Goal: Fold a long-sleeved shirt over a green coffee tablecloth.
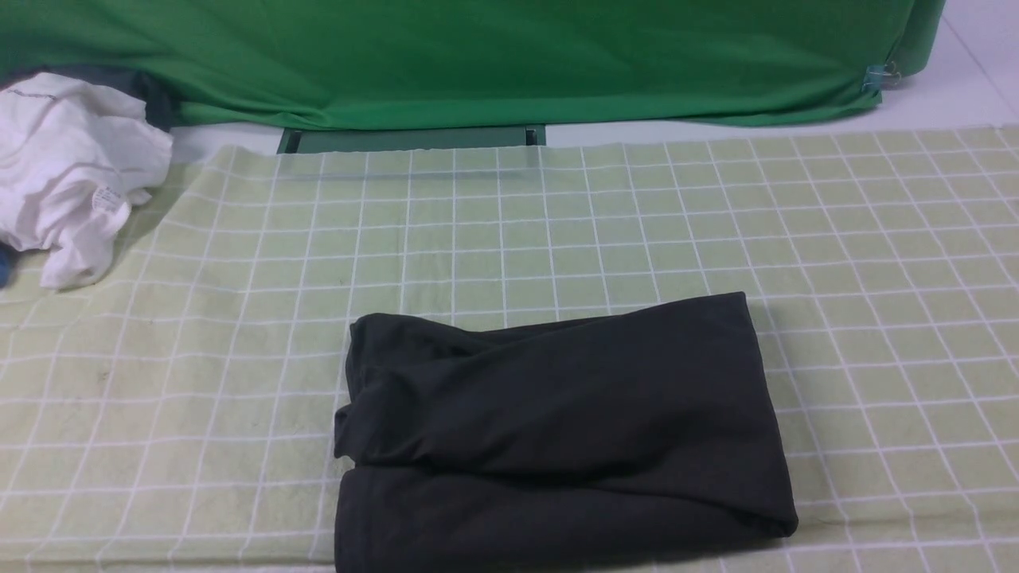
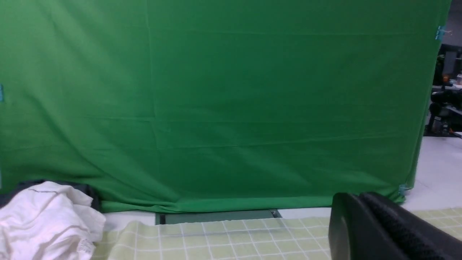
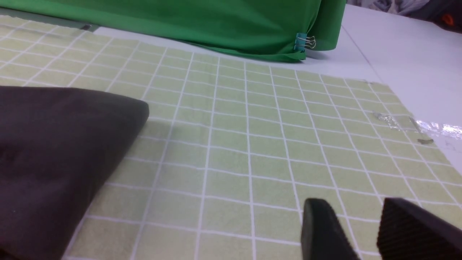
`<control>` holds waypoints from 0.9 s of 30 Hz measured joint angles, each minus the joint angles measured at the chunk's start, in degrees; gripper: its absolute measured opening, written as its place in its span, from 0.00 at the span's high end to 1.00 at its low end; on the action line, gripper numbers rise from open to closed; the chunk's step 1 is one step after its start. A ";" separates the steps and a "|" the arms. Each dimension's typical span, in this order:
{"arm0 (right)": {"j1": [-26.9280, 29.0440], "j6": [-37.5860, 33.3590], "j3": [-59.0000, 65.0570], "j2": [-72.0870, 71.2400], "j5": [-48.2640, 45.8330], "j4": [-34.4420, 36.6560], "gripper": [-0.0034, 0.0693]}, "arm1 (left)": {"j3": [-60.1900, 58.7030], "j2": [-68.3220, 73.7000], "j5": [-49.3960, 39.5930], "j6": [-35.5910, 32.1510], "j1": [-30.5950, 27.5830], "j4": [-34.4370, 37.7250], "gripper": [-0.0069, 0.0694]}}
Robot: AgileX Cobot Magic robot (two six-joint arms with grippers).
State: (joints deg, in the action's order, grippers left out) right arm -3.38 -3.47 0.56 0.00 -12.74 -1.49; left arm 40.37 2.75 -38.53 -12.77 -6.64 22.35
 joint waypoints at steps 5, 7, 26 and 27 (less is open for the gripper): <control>0.00 0.00 0.00 0.00 0.00 0.00 0.62 | -1.84 -0.10 2.73 0.77 0.00 -2.34 0.89; 0.00 0.00 0.00 0.00 0.00 0.00 0.62 | -4.26 -0.11 5.98 1.08 0.00 -2.06 0.89; 0.00 0.00 0.00 0.00 0.00 0.00 0.62 | -37.02 -2.75 24.60 6.92 0.77 -13.80 0.89; 0.00 0.00 0.00 0.00 0.00 0.00 0.62 | -37.42 -2.75 24.82 6.92 1.47 -15.18 0.89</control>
State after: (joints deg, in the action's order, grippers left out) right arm -3.38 -3.47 0.56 0.00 -12.74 -1.49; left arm 2.95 0.00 -13.71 -5.86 -5.17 7.17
